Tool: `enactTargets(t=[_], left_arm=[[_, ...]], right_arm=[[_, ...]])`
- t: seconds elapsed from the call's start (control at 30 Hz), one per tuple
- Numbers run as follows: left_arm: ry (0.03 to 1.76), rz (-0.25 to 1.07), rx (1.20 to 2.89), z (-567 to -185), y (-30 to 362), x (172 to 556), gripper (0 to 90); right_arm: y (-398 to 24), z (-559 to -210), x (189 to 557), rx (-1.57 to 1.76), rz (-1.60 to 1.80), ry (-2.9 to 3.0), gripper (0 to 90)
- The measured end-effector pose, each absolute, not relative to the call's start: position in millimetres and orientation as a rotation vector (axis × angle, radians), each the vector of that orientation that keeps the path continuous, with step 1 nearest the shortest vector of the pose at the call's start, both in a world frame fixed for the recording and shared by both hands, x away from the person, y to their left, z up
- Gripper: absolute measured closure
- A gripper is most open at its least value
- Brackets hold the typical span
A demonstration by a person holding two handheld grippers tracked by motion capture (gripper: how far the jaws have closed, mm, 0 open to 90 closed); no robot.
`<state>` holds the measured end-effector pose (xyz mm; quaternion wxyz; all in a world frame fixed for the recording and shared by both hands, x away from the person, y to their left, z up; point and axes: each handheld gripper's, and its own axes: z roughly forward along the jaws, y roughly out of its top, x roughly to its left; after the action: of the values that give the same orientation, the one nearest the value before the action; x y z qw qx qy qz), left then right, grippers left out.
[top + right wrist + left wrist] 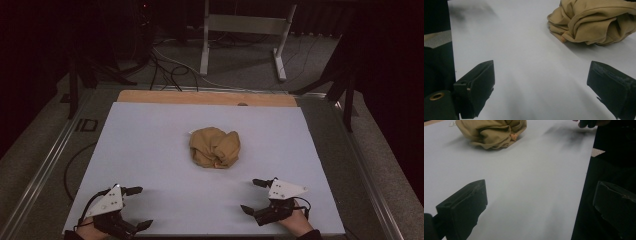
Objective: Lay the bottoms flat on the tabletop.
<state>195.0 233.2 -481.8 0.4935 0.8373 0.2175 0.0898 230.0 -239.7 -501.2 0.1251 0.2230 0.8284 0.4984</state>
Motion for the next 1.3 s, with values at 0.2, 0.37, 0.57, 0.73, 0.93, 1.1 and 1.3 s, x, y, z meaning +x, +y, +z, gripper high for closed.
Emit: enactTargets(t=[0.2, 0.37, 0.57, 0.73, 0.93, 1.1, 1.3], left_arm=[[0.518, 0.227, 2.042, -481.4, 232.3, 195.0, 0.1], [0.509, 0.247, 2.038, -479.5, 230.9, 196.2, 0.1], [0.501, 0.246, 2.038, -477.4, 228.5, 194.5, 0.1], [0.471, 0.230, 2.060, -472.7, 224.1, 193.0, 0.1], [0.452, 0.217, 2.054, -463.5, 221.1, 196.7, 0.1], [0.443, 0.192, 2.048, -456.2, 220.3, 201.8, 0.1], [0.428, 0.170, 2.052, -446.7, 217.9, 207.3, 0.1]], right_arm=[[-241.3, -503.9, 230.3, 0.650, 1.450, 2.454, 8.2], [-240.1, -502.6, 228.3, 0.631, 1.451, 2.474, 8.6], [-237.7, -501.0, 226.8, 0.619, 1.437, 2.503, 8.8], [-236.0, -487.4, 221.0, 0.589, 1.442, 2.482, 10.5], [-235.2, -472.6, 220.2, 0.561, 1.492, 2.476, 9.5], [-232.3, -459.9, 221.6, 0.558, 1.481, 2.490, 9.2], [-229.4, -451.2, 225.3, 0.561, 1.439, 2.494, 9.1]])
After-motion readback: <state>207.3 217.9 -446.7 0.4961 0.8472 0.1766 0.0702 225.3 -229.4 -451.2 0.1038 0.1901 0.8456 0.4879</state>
